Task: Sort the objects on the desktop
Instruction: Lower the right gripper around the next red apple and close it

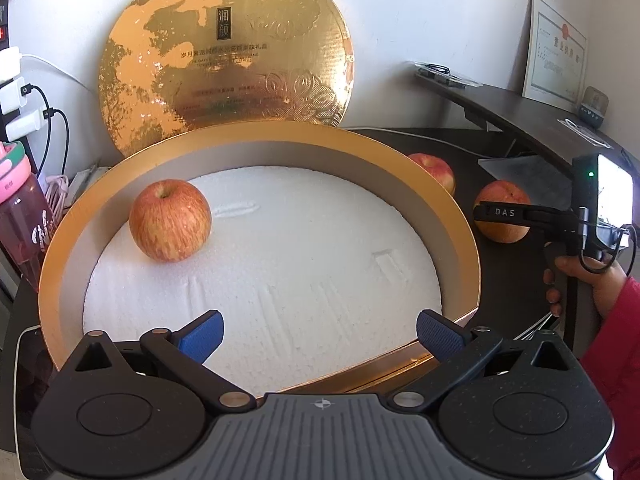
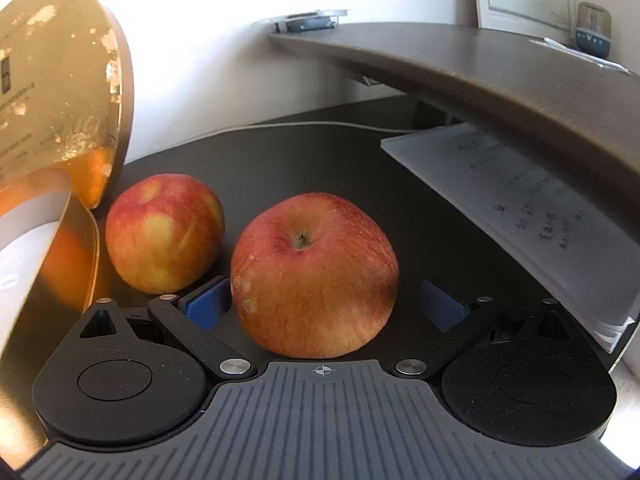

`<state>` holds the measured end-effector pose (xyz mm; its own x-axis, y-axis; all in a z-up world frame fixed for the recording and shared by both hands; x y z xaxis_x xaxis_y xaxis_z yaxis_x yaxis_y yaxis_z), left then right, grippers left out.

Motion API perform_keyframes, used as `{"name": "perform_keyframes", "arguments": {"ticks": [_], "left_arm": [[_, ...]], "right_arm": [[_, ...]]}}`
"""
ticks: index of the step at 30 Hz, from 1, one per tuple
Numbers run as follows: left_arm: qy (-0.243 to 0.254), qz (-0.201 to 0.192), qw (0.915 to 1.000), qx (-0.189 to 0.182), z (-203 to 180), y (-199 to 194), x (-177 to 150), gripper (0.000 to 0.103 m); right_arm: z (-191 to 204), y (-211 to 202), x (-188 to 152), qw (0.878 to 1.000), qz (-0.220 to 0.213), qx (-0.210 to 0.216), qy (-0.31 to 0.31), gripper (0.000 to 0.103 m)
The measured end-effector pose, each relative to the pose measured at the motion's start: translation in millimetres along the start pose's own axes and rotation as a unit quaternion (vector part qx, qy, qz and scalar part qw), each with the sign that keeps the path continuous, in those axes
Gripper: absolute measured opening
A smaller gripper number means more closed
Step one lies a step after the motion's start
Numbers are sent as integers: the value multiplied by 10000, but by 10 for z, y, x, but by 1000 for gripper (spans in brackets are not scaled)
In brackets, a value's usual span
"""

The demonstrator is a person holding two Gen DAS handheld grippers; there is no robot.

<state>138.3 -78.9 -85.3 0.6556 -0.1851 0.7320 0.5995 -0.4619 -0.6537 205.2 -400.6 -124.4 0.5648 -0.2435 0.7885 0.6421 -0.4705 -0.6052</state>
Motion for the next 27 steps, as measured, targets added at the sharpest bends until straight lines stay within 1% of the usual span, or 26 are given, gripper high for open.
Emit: {"name": "perform_keyframes", "arguments": {"ticks": [2, 4, 7, 15, 24, 27], "left_arm": [[-4, 8, 10000, -3, -5, -2, -1, 103], [6, 14, 10000, -8, -14, -8, -2, 103], [33, 14, 10000, -17, -34, -24, -3, 103], [139, -32, 9998, -126, -128, -134, -13, 103], [234, -82, 9995, -185, -212, -289, -82, 103], [221, -32, 9996, -176, -230, -325, -149, 103]], "right_arm": [[23, 20, 7, 9999, -48, -40, -91, 100], [40, 34, 19, 9998, -89, -58, -147, 93], [55, -3, -5, 9998, -68, -61, -174, 87], [96, -108, -73, 9997, -4, -67, -240, 86], [255, -541, -404, 9977, 143, 375, -537, 86], [296, -670, -508, 9968, 167, 475, -626, 87]]}}
Point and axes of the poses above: each gripper's, at about its wrist camera, not at the fingertips, and y roughly the way its jaws point, z to its left, x to its top, the point moved 9 cm from there along y, roughly the way its jaws point, and after that the axes turned 12 degrees about -x, right-handed, at the moved point
